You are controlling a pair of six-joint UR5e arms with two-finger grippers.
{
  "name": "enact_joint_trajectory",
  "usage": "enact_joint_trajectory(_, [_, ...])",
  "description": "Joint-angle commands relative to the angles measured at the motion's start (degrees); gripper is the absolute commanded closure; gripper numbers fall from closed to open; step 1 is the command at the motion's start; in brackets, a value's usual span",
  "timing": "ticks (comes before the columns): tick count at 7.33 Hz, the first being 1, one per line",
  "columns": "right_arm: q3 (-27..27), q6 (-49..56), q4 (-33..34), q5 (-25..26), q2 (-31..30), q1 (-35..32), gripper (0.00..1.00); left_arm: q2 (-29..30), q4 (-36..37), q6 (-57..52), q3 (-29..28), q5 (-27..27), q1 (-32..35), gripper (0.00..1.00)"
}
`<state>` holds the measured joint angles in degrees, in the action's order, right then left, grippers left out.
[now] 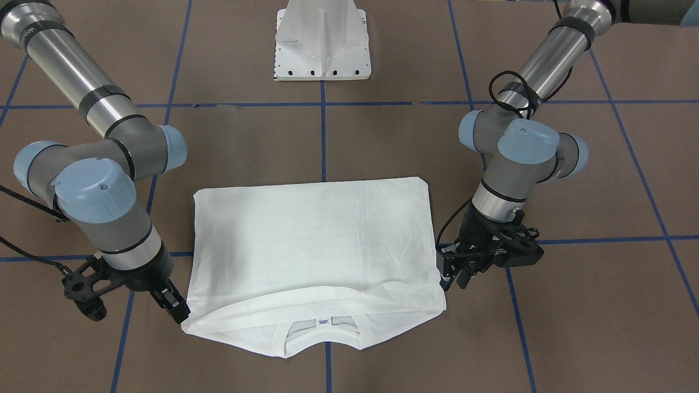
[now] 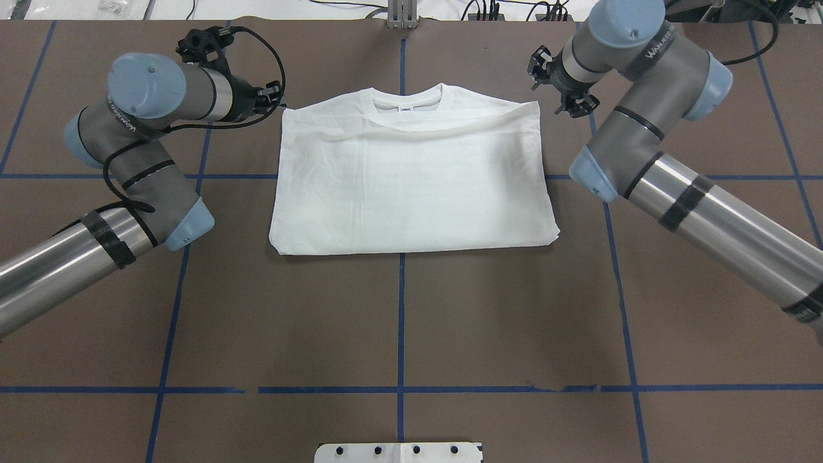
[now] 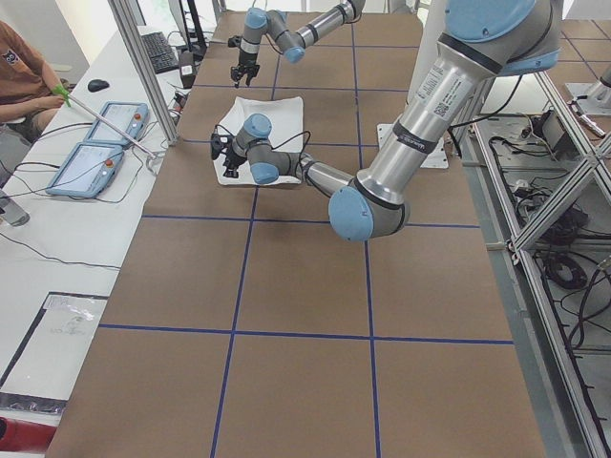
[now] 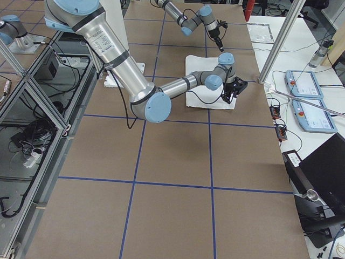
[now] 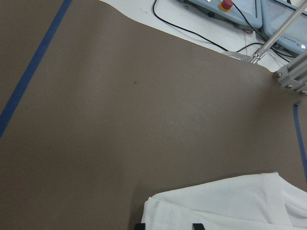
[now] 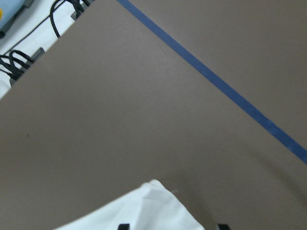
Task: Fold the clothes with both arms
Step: 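Release the folded hem and raise both grippers above the collar edge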
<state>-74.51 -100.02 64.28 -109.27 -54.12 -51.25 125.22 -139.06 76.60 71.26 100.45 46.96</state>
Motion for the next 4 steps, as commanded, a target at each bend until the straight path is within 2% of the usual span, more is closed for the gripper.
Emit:
enact_joint_trajectory(1, [-17.16, -3.75, -0.56, -0.42, -13.93, 5.25, 0.23, -0.32, -0.69, -0.57, 0.37, 0.01, -0.03, 0.5])
enact_joint_trajectory(2, [-21.94, -7.0, -0.56, -0.33, -17.39, 7.11, 0.21, -0.41, -0.69, -1.53, 0.29, 0.01, -0.03, 0.47])
enact_joint_trajectory(4, [-26.62, -14.55, -0.65, 0.98, -20.66, 10.36, 0.17, -0.41, -0.69, -3.65, 0.37, 0.01, -0.03, 0.43])
